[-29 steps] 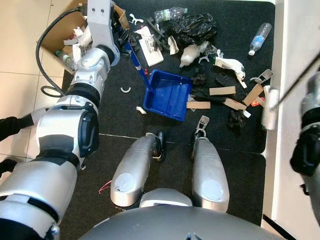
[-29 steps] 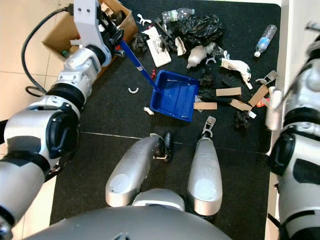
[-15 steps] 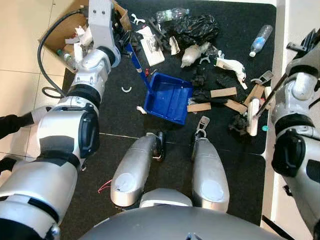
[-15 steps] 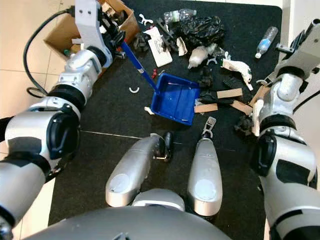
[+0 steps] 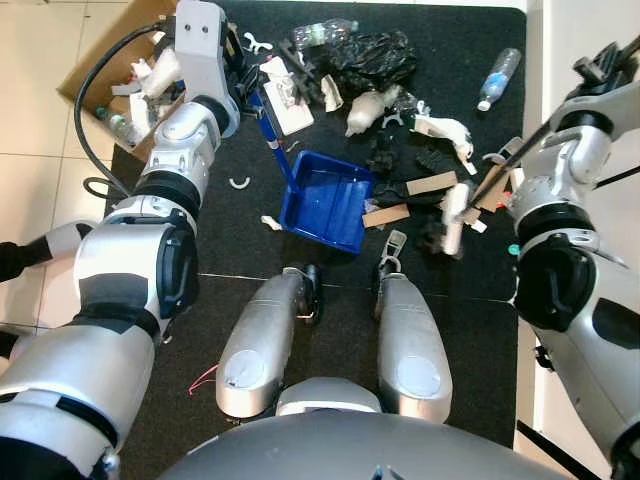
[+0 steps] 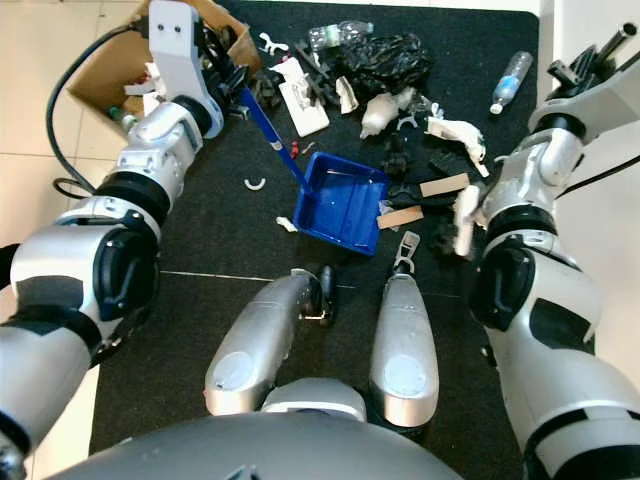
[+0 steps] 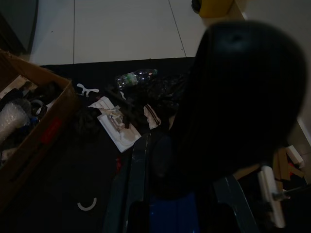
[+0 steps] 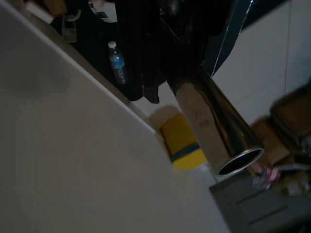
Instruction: Sweep floor
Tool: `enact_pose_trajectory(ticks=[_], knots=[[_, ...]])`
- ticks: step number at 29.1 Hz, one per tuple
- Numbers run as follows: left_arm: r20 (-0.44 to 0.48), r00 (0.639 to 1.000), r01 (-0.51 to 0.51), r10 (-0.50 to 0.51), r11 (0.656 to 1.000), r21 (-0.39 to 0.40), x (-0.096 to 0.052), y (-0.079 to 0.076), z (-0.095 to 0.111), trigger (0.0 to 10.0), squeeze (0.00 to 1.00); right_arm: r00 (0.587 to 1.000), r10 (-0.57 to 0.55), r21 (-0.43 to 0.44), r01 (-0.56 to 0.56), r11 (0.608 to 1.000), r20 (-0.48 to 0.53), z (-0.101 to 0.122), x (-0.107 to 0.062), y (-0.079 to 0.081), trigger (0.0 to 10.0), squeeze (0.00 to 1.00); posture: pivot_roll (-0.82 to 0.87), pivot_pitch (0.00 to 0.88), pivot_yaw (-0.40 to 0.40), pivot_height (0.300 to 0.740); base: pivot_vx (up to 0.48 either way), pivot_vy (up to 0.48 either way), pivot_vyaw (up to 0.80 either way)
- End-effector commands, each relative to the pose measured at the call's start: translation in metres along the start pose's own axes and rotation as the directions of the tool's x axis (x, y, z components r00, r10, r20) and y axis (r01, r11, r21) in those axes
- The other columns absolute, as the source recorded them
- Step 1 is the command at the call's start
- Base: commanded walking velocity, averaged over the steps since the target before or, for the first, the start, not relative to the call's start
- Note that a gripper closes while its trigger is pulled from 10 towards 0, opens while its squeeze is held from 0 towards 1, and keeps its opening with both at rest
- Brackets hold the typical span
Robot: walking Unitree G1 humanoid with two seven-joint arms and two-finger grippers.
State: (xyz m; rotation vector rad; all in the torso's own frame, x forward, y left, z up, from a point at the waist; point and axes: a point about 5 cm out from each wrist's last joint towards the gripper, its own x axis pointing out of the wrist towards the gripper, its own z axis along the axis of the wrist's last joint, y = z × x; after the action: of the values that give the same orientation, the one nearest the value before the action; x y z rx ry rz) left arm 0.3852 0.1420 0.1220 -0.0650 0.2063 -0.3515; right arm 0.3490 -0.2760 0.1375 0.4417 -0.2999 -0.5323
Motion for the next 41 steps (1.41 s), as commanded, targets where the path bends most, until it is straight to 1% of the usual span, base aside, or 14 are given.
enact_pose_trajectory(ticks=[1,6,9,11,13,15,17,21,24,26,30,35,38,41], knots=[[0.007,0.999,0.033,-0.032,0.998,-0.048,0.000,-0.005,-0.005,10.0,0.00,0.987,-0.051,0.227,0.085,0.970,-0.149,-0.033,-0.017,0.014,10.0,0.00,0.11,0.242,0.112,0.740,0.000,0.000,0.00],[0.007,0.999,0.032,-0.032,0.998,-0.049,0.000,-0.005,-0.005,10.0,0.00,0.989,-0.030,0.232,0.064,0.971,-0.146,-0.033,-0.017,0.019,10.0,0.00,0.11,0.243,0.111,0.740,0.000,0.000,0.00],[0.008,1.000,0.025,-0.024,0.998,-0.049,0.000,-0.006,-0.005,10.0,0.00,0.991,0.028,0.255,0.006,0.967,-0.128,-0.031,-0.015,0.034,10.0,0.00,0.09,0.242,0.108,0.740,0.000,0.000,0.00],[0.006,1.000,0.022,-0.022,0.999,-0.048,0.001,-0.007,-0.006,10.0,0.00,0.991,0.039,0.295,0.000,0.956,-0.128,-0.031,-0.015,0.040,10.0,0.00,0.09,0.241,0.108,0.740,0.000,0.000,0.00],[0.006,1.000,0.022,-0.022,0.999,-0.049,0.001,-0.008,-0.006,10.0,0.00,0.989,0.049,0.300,-0.004,0.954,-0.142,-0.034,-0.017,0.044,10.0,0.00,0.08,0.241,0.106,0.740,0.000,0.000,0.00],[0.006,1.000,0.021,-0.020,0.999,-0.050,0.002,-0.009,-0.006,10.0,0.00,0.983,0.085,0.309,-0.031,0.951,-0.163,-0.040,-0.023,0.055,10.0,0.00,0.08,0.241,0.106,0.740,0.000,0.000,0.00],[0.006,1.000,0.019,-0.019,0.999,-0.050,0.002,-0.011,-0.006,10.0,0.00,0.977,0.120,0.299,-0.064,0.952,-0.174,-0.044,-0.027,0.064,10.0,0.00,0.06,0.239,0.102,0.740,0.000,0.000,0.00],[0.005,1.000,0.017,-0.017,0.999,-0.049,0.003,-0.012,-0.006,10.0,0.00,0.973,0.149,0.265,-0.098,0.959,-0.178,-0.045,-0.029,0.069,10.0,0.00,0.06,0.238,0.099,0.740,0.000,0.000,0.00],[0.006,1.000,0.014,-0.014,0.999,-0.048,0.003,-0.011,-0.006,10.0,0.00,0.977,0.149,0.290,-0.100,0.952,-0.153,-0.040,-0.027,0.072,10.0,0.00,0.06,0.238,0.094,0.740,0.000,0.000,0.00],[0.006,1.000,0.010,-0.010,0.999,-0.049,0.003,-0.011,-0.006,10.0,0.00,0.981,0.149,0.327,-0.102,0.939,-0.122,-0.034,-0.025,0.078,10.0,0.00,0.06,0.238,0.094,0.740,0.000,0.000,0.00],[0.005,1.000,0.003,-0.003,0.999,-0.050,0.003,-0.011,-0.006,10.0,0.00,0.986,0.144,0.363,-0.104,0.926,-0.086,-0.025,-0.023,0.091,10.0,0.00,0.04,0.230,0.088,0.740,0.000,0.000,0.00],[0.007,1.000,0.002,-0.001,0.999,-0.052,0.003,-0.012,-0.005,10.0,0.00,0.989,0.138,0.367,-0.113,0.923,-0.044,-0.015,-0.019,0.096,10.0,0.00,0.04,0.223,0.084,0.740,0.000,0.000,0.00],[0.008,1.000,0.000,0.000,0.999,-0.053,0.004,-0.013,-0.005,10.0,0.00,0.986,0.156,0.344,-0.166,0.924,0.056,0.011,-0.008,0.101,10.0,0.00,0.03,0.217,0.079,0.740,0.000,0.000,0.00],[0.007,1.000,-0.001,0.001,0.999,-0.053,0.004,-0.012,-0.006,10.0,0.00,0.982,0.166,0.327,-0.186,0.926,0.091,0.020,-0.006,0.101,10.0,0.00,0.03,0.217,0.079,0.740,0.000,0.000,0.00]])
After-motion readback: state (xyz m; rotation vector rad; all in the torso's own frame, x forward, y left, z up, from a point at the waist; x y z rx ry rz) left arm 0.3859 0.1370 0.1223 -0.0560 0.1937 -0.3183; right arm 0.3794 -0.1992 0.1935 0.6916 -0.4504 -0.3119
